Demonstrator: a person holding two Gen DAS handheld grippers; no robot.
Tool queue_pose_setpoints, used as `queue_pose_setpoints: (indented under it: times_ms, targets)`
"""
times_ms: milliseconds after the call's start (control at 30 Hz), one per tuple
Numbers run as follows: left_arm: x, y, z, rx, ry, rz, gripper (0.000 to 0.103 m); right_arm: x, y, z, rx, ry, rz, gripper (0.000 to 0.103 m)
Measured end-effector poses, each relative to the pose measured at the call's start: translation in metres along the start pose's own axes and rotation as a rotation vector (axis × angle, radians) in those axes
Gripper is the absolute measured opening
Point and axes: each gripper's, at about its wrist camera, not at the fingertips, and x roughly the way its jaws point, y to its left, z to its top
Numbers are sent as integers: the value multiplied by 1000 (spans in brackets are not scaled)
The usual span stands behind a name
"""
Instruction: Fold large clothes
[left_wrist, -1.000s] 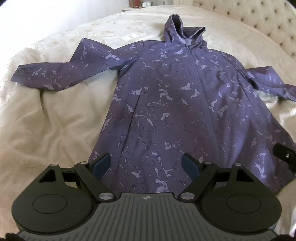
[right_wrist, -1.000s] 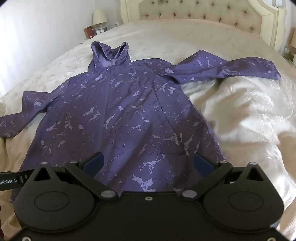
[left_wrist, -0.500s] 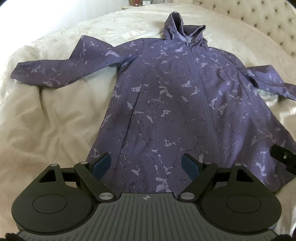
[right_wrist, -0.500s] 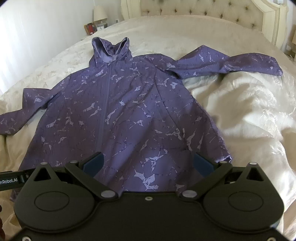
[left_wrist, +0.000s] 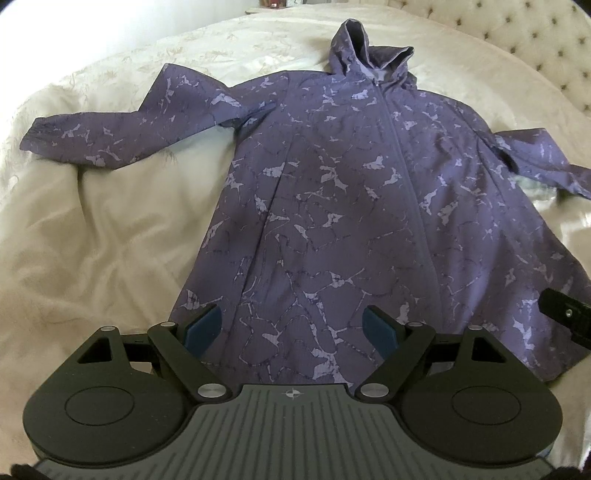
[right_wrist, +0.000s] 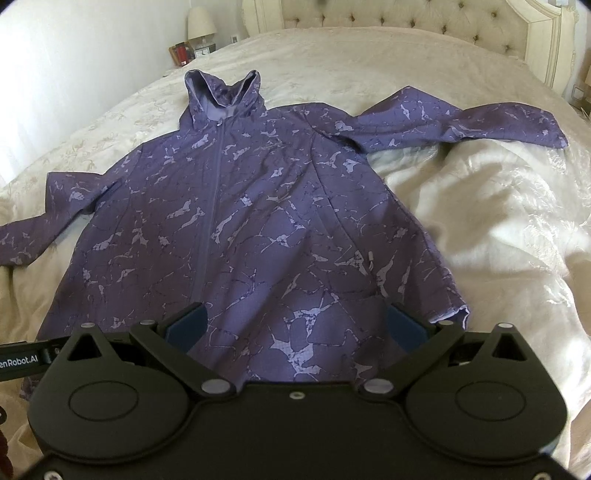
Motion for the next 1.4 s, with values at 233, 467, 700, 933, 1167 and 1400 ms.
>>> queue_pose_setpoints:
  times_ms: [233, 467, 700, 933, 1167, 1400]
  targets:
    - [1, 0, -1, 0, 1, 0, 83, -1, 1, 0, 3, 2, 2, 102]
    - [2, 0, 0, -3, 8, -1, 83, 0, 1, 0, 6, 2, 6, 102]
    - [3, 0, -1, -3, 11, 0, 83, 0, -1, 1, 12, 5, 12, 102]
    - [5, -1, -2, -1, 12, -1, 83, 2, -1, 0, 20, 12, 21, 102]
    - [8, 2, 3, 1, -31, -32, 83, 6, -2, 2, 40, 9, 60, 102]
    - [29, 44, 22, -143, -57, -281, 83, 15, 10, 16, -7, -33, 133, 102]
